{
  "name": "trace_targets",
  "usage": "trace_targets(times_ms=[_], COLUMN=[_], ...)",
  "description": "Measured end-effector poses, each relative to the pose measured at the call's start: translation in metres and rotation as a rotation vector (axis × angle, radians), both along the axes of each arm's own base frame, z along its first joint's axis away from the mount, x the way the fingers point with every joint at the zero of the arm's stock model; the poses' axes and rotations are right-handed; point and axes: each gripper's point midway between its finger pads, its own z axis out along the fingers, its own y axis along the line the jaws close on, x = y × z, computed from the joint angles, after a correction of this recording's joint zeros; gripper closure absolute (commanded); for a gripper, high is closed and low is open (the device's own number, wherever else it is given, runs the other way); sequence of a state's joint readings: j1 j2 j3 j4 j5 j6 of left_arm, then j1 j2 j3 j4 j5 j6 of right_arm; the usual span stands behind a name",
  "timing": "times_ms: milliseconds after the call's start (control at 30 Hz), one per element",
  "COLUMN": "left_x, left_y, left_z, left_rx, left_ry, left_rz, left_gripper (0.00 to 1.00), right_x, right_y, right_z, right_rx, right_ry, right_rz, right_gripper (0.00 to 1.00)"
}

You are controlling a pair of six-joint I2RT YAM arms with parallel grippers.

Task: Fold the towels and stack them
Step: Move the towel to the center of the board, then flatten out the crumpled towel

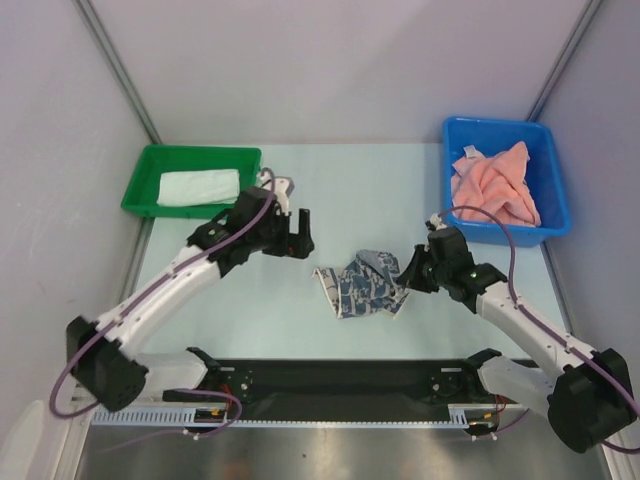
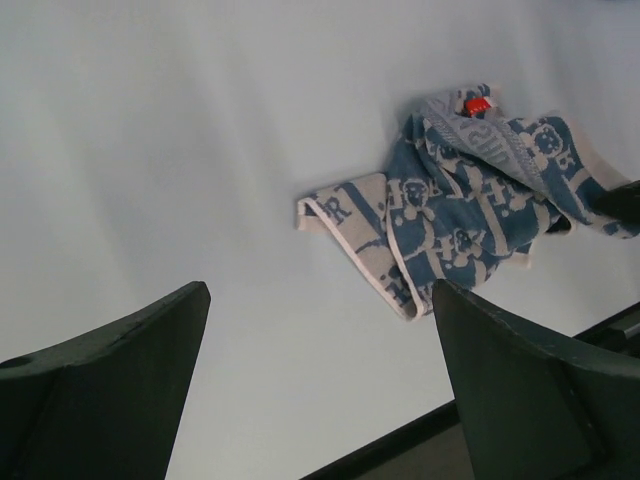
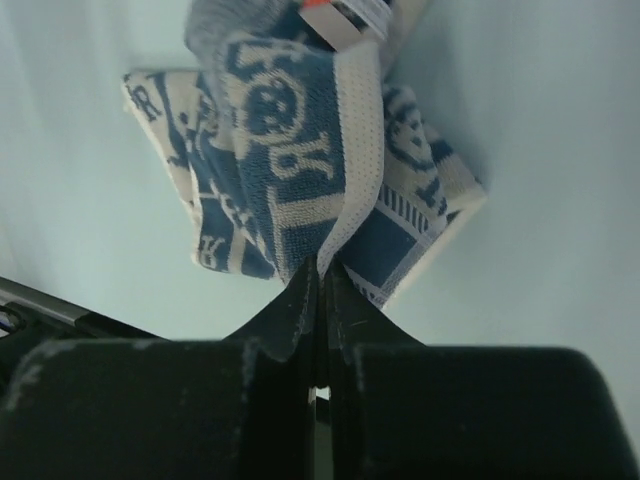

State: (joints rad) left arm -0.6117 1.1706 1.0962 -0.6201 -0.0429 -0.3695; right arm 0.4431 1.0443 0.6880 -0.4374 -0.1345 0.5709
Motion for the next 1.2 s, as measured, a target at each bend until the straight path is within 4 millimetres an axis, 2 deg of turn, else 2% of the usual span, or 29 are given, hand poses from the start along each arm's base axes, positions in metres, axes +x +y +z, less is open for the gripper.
trace_targets(times_ms=[100,200,267,367,467,567,667,733,800,833,867,933,967,1100,1200], left_x=[0.016,0.034,0.044,0.056,0.061,0.062,0.059,0.052,0.044,0.041,0.038,0.034,0.034,0.044,0.057], left_y=[-0.026,-0.053,-0.071,-0.1,-0.125,-0.148,-0.167,-0.178,-0.185,-0.187,-0.189,-0.189,-0.187,-0.166,-0.133], left_z=[-0.031,-0.063,-0.083,-0.11,-0.123,-0.125,-0.127,-0.132,-0.139,-0.142,-0.145,-0.15,-0.152,-0.151,-0.127], left_rx=[0.008,0.009,0.001,-0.029,-0.075,-0.122,-0.151,-0.165,-0.174,-0.177,-0.178,-0.166,-0.155,-0.071,0.008], left_ry=[0.095,0.173,0.218,0.279,0.306,0.314,0.314,0.325,0.348,0.36,0.371,0.387,0.389,0.375,0.333], left_rz=[-0.05,-0.099,-0.138,-0.207,-0.28,-0.354,-0.416,-0.454,-0.48,-0.488,-0.495,-0.497,-0.489,-0.389,-0.256], left_gripper=[0.03,0.04,0.06,0.07,0.07,0.06,0.06,0.1,0.31,0.56,0.66,0.77,0.86,0.98,1.0], right_x=[-0.014,-0.027,-0.032,-0.03,-0.026,-0.023,-0.022,-0.021,-0.02,-0.019,-0.018,-0.016,-0.014,0.007,0.035], right_y=[-0.008,-0.017,-0.02,-0.021,-0.024,-0.028,-0.03,-0.031,-0.03,-0.03,-0.03,-0.029,-0.028,-0.016,0.005], right_z=[-0.025,-0.041,-0.045,-0.04,-0.034,-0.032,-0.033,-0.034,-0.033,-0.032,-0.032,-0.033,-0.033,-0.021,-0.001], right_rx=[-0.007,0.0,0.015,0.031,0.032,0.023,0.015,0.013,0.015,0.015,0.013,0.004,0.0,-0.016,-0.006], right_ry=[0.064,0.101,0.108,0.086,0.052,0.028,0.022,0.018,0.01,0.005,0.002,-0.001,-0.001,-0.008,-0.045], right_rz=[-0.072,-0.14,-0.173,-0.197,-0.222,-0.245,-0.255,-0.257,-0.255,-0.253,-0.25,-0.242,-0.239,-0.204,-0.16], right_gripper=[1.0,1.0,1.0,1.0,1.0,1.0,1.0,1.0,1.0,1.0,1.0,1.0,1.0,1.0,1.0])
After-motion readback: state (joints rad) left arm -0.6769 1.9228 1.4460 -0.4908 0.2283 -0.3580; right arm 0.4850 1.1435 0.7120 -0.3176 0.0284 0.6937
